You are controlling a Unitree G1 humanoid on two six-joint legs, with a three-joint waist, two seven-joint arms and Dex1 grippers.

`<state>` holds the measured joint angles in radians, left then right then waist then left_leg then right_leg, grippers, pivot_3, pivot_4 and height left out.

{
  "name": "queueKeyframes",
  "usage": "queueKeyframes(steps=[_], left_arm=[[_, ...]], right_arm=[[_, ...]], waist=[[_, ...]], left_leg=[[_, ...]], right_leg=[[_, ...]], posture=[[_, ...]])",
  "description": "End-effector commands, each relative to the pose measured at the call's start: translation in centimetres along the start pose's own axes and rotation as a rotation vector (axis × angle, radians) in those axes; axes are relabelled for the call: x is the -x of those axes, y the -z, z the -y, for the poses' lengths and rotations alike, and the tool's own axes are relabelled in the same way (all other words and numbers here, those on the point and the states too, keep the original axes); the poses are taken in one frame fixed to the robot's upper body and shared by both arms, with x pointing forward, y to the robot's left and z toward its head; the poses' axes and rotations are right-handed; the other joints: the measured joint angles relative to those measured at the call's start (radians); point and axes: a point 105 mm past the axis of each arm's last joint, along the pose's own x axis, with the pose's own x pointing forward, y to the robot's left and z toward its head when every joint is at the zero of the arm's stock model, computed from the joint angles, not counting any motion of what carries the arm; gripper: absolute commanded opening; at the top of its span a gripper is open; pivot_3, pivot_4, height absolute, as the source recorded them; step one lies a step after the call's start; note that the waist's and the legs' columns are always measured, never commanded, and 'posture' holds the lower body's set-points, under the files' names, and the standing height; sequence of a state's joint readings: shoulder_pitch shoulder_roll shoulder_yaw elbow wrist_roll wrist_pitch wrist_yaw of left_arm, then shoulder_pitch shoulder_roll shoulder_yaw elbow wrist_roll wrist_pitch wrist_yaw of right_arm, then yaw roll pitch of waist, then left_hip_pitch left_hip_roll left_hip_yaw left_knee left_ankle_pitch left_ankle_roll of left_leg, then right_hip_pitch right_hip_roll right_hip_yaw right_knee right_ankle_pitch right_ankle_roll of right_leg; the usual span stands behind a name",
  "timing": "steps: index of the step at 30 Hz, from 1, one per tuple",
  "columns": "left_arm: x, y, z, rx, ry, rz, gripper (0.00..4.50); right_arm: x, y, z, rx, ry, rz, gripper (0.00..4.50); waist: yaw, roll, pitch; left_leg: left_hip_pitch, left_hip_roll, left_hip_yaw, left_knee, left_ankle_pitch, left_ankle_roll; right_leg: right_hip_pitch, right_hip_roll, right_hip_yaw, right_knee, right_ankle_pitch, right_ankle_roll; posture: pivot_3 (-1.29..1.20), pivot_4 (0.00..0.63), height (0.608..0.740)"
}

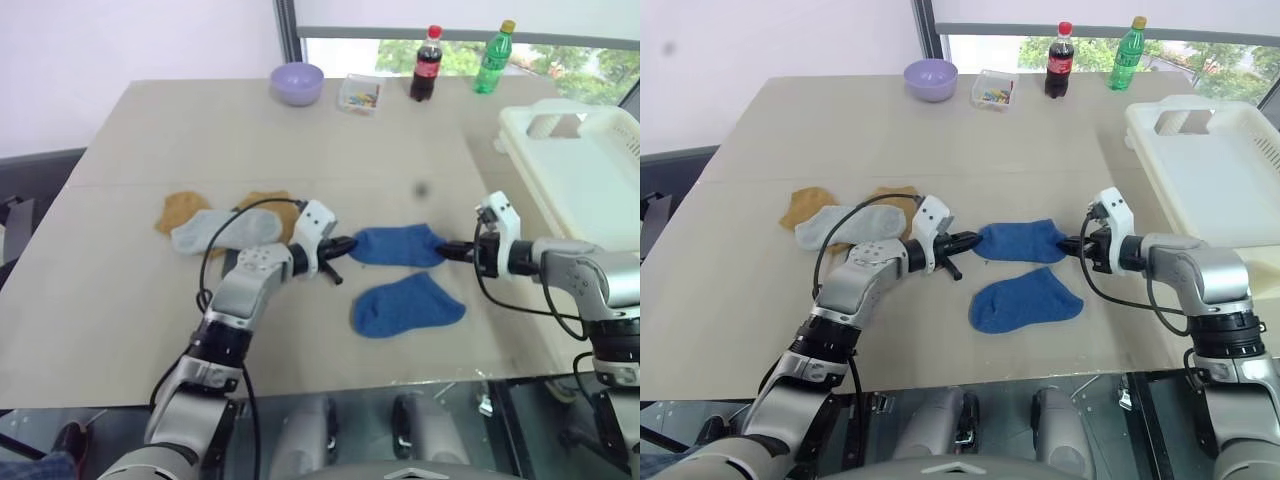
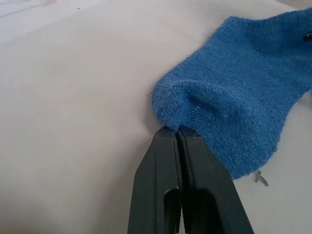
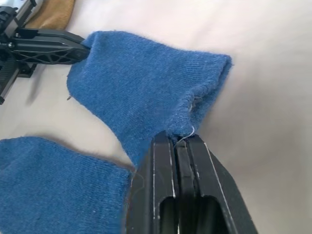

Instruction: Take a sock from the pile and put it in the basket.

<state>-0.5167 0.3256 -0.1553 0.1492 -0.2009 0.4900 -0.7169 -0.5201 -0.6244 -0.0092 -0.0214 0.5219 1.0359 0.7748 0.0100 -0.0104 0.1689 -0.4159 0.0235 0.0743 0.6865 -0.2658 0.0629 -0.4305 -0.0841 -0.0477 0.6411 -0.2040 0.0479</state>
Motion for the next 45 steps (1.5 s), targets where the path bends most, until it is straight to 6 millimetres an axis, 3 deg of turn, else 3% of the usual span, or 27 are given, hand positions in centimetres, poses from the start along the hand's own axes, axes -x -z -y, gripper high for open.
queueKeyframes(steps=[1, 5, 8, 12, 15, 24, 29, 45], left_arm=[[1.1, -3.0, 2.1, -0.011, 0.089, 0.191, 0.0], [3.3, -5.1, 3.9, 0.074, 0.132, 0.326, 0.0], [5.5, -5.5, 5.6, 0.106, 0.141, 0.372, 0.0], [7.2, -4.4, 7.6, 0.254, 0.106, 0.401, 0.0], [7.9, -2.7, 8.9, 0.257, 0.086, 0.334, 0.0], [7.9, -0.6, 11.1, 0.258, 0.009, 0.232, 0.0], [7.8, 0.1, 12.6, 0.359, 0.012, 0.204, 0.0], [8.0, 0.6, 12.7, 0.422, 0.005, 0.193, 0.0]], right_arm=[[1.3, -1.6, -1.1, 0.041, -0.042, 0.051, 0.04], [2.4, -2.0, -2.2, 0.049, -0.075, 0.052, 0.04], [3.7, -2.0, -3.1, 0.05, -0.094, 0.05, 0.04], [5.3, -0.9, -4.6, 0.026, -0.13, 0.009, 0.04], [6.0, 0.2, -4.8, 0.001, -0.118, -0.024, 0.04], [6.3, 1.0, -5.0, -0.02, -0.107, -0.058, 0.04], [6.5, 1.2, -5.1, -0.03, -0.101, -0.073, 0.04], [6.4, 2.3, -4.7, -0.06, -0.069, -0.121, 0.04]], waist=[[0.0, 0.0, 0.0], [0.001, 0.0, 0.0], [0.002, 0.0, 0.0], [0.003, 0.0, 0.0], [0.003, 0.0, 0.0], [0.004, 0.0, 0.0], [0.004, 0.0, 0.0], [0.004, 0.0, 0.0]], left_leg=[[0.0, 0.0, 0.0, 0.0, 0.0, 0.0], [-0.002, 0.001, 0.0, 0.0, 0.0, -0.001], [-0.002, 0.001, 0.0, 0.0, 0.0, 0.0], [-0.001, 0.001, -0.001, 0.0, -0.001, 0.001], [0.0, 0.001, -0.001, 0.0, -0.001, 0.002], [0.0, 0.001, 0.0, 0.001, -0.001, 0.002], [0.0, 0.001, 0.0, 0.001, -0.001, 0.002], [0.0, 0.001, 0.0, 0.001, -0.002, 0.003]], right_leg=[[0.0, 0.0, 0.0, 0.0, 0.0, 0.0], [-0.001, -0.001, 0.0, 0.0, 0.0, 0.0], [-0.001, -0.001, 0.0, 0.0, 0.0, 0.0], [0.0, -0.002, 0.0, 0.0, 0.0, 0.0], [0.0, -0.002, 0.0, 0.0, 0.0, 0.0], [0.0, 0.0, 0.002, 0.0, -0.002, -0.003], [0.0, 0.0, 0.002, -0.001, -0.002, -0.003], [0.0, 0.0, 0.002, -0.001, -0.003, -0.004]], posture=[[0.0, 0.15, 0.733], [0.0, 0.15, 0.733], [0.0, 0.15, 0.733], [0.0, 0.15, 0.733], [0.0, 0.15, 0.733], [0.0, 0.15, 0.733], [0.0, 0.15, 0.733], [0.0, 0.15, 0.733]])
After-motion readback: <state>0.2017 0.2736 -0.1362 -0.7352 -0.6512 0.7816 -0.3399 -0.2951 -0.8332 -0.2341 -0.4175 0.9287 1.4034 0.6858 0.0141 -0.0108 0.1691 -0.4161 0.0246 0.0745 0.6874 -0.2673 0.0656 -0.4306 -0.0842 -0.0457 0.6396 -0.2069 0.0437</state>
